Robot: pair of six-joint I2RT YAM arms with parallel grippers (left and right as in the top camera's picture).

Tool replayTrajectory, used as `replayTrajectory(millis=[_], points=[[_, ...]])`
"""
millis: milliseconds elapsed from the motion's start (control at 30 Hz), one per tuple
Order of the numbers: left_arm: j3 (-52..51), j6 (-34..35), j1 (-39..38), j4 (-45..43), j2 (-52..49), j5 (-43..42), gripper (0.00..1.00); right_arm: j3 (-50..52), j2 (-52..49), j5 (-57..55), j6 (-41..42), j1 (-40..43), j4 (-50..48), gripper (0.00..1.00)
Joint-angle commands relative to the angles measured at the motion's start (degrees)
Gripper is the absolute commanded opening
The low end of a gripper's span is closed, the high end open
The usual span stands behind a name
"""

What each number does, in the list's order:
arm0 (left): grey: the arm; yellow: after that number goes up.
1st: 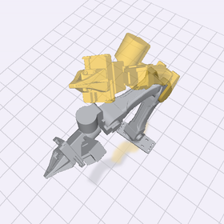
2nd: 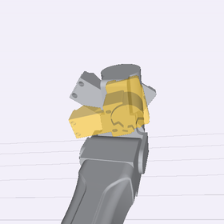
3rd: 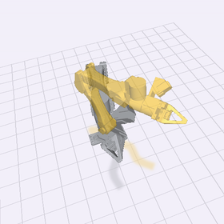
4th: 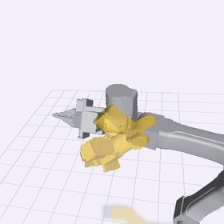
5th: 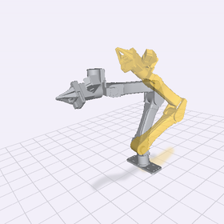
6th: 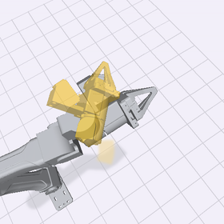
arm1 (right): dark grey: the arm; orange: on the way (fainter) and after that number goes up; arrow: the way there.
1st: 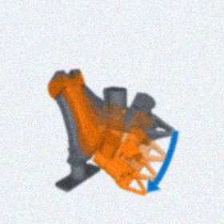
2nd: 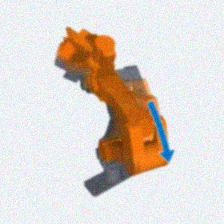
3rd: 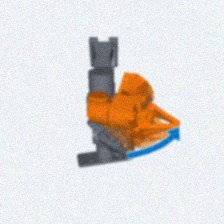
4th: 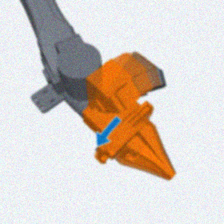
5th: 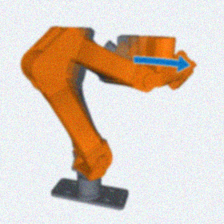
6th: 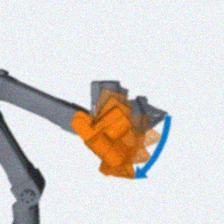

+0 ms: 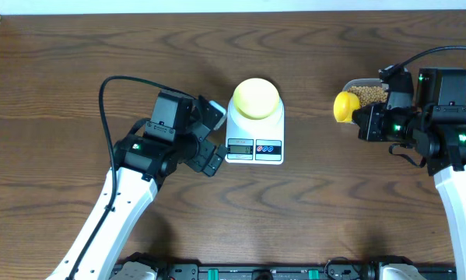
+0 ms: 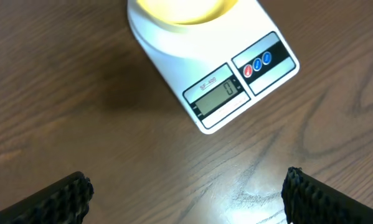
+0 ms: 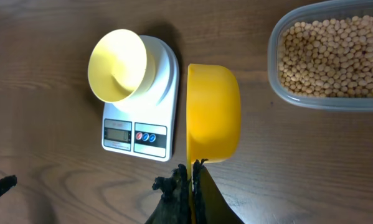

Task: Scoop item into bowl and weigh 50g on scale
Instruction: 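Withdraw the left gripper back from the scale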

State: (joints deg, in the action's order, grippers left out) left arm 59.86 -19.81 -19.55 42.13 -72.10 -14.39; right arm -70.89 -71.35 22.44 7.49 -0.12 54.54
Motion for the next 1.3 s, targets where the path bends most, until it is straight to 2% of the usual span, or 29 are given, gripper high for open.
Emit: replayTrajectory(millis=[0, 1267], points=[[-0.3, -2.3, 0.2, -0.4, 1.0, -1.7, 0.99, -0.6, 0.2, 0.0, -1.4, 0.5, 0.3, 0.01], [-0.3, -2.2, 0.2, -0.4, 1.0, -1.5, 0.99, -0.6, 0.2, 0.2, -1.7, 0.5, 1.5, 0.01]])
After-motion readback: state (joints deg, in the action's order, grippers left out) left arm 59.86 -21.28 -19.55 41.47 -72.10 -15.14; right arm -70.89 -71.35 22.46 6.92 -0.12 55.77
